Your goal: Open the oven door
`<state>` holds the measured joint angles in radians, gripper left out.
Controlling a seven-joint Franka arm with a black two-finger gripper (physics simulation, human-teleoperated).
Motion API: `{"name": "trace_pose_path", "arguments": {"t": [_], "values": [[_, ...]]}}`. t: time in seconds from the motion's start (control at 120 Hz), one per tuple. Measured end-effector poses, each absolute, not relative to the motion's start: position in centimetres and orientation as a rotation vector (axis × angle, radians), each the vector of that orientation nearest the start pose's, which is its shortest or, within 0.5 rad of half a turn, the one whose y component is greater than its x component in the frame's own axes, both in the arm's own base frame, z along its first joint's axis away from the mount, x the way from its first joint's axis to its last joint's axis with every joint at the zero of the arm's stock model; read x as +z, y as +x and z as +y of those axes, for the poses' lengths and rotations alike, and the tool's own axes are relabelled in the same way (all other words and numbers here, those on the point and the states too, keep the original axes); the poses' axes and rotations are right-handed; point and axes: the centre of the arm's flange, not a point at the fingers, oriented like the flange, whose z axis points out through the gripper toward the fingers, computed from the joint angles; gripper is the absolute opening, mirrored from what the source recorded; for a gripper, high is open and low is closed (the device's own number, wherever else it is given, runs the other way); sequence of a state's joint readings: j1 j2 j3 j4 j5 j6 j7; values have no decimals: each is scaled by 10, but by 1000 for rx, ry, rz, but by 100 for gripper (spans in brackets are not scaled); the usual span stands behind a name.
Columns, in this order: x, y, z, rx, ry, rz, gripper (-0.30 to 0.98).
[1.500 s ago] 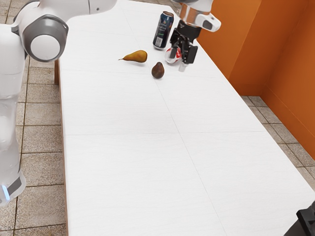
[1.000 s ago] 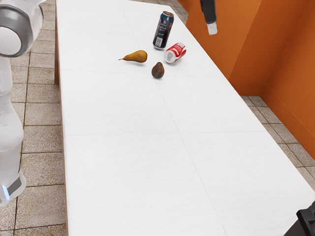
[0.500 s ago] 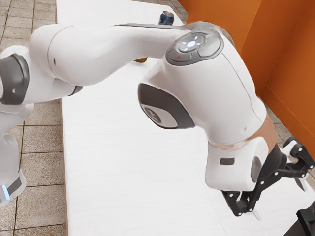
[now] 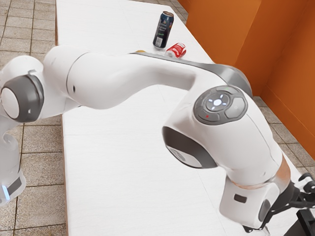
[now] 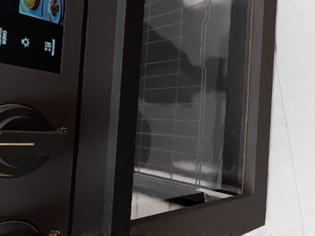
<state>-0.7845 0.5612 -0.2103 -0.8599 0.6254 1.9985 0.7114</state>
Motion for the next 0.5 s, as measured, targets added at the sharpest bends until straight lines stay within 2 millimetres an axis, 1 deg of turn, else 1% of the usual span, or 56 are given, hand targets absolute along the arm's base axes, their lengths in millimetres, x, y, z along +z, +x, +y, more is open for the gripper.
{"name": "trace_pose_path", "arguments": {"t": [0.058, 0.15, 0.233, 0.358, 0.5], "values": [[661, 490, -555, -841, -1658, 1947, 69], [655, 500, -552, -837, -1639, 1954, 68], [649, 504, -554, -835, -1620, 1969, 68], [648, 508, -554, -847, -1600, 1987, 68], [635, 514, -558, -836, -1578, 2013, 69]]}}
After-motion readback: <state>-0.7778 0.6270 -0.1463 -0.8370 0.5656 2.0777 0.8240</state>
